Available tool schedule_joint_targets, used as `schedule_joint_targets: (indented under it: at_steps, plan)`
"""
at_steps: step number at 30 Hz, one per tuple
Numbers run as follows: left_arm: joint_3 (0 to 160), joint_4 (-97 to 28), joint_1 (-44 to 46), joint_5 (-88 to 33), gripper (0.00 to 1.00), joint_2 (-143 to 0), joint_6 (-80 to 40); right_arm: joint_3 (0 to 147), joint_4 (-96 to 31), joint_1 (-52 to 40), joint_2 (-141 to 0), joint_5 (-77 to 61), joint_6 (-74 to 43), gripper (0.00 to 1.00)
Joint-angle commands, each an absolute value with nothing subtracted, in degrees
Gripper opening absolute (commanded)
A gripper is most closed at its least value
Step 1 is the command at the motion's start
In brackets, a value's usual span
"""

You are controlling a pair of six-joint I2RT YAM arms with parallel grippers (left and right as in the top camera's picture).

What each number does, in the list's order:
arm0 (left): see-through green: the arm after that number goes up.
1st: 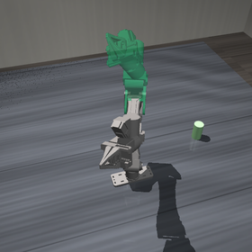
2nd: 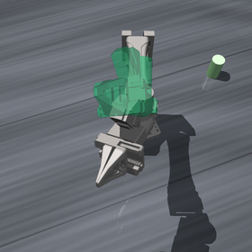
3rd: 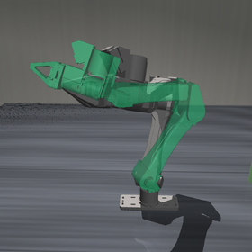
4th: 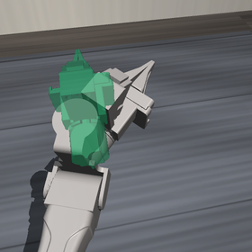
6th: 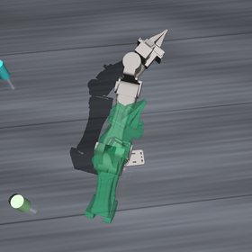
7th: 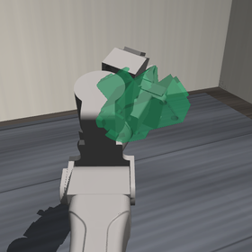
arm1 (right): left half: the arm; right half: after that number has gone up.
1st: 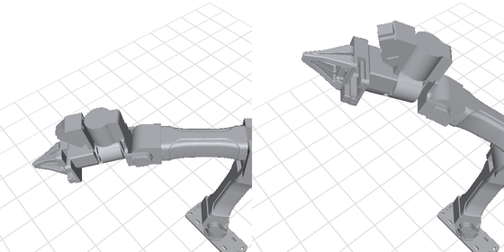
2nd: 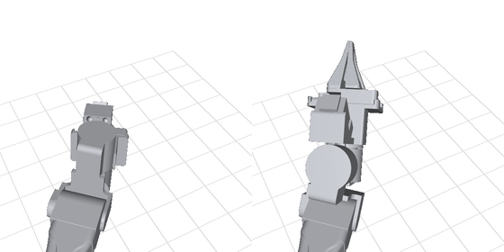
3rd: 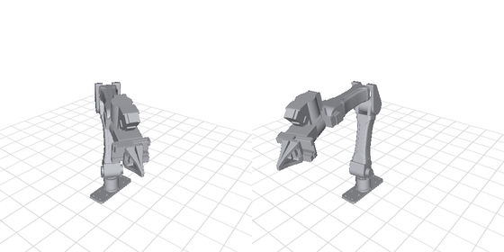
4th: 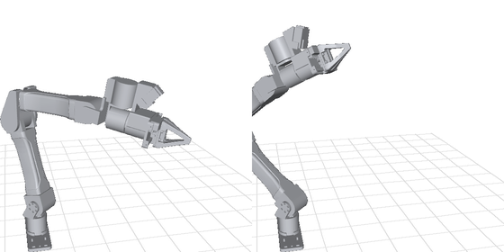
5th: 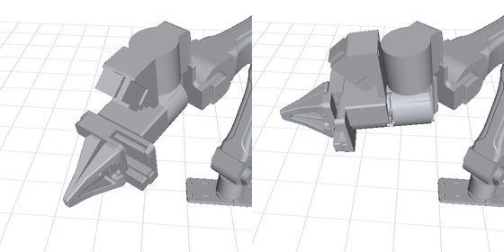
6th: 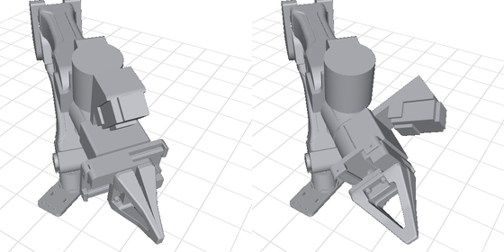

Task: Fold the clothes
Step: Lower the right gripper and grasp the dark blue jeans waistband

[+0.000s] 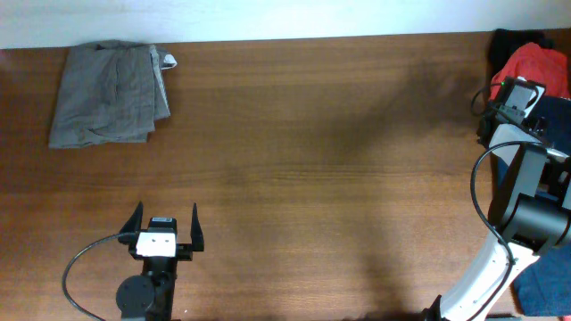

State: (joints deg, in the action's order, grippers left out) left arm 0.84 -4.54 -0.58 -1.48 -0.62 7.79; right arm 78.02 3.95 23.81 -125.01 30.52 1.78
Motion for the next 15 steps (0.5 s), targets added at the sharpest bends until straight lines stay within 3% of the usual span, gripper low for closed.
schedule_joint_targets:
  at_steps: [1,6,11,15]
  plan:
    - [0.5,-4.6,-1.0,-1.3,0.99,-0.4,8.7,79.1,3.9,24.3,-126.1,30.5,1.0,0.63]
    - [0.5,-4.6,-1.0,-1.3,0.99,-0.4,8.7,79.1,3.9,24.2,-125.7,30.7,-0.1,0.51]
    - [0.5,-4.6,-1.0,-1.3,0.99,-0.4,8.7,79.1,3.6,23.9,-123.5,30.7,-1.1,0.46]
    - [0.5,-4.6,-1.0,-1.3,0.99,-0.4,8.7,79.1,2.2,23.9,-120.6,30.7,-1.1,0.33]
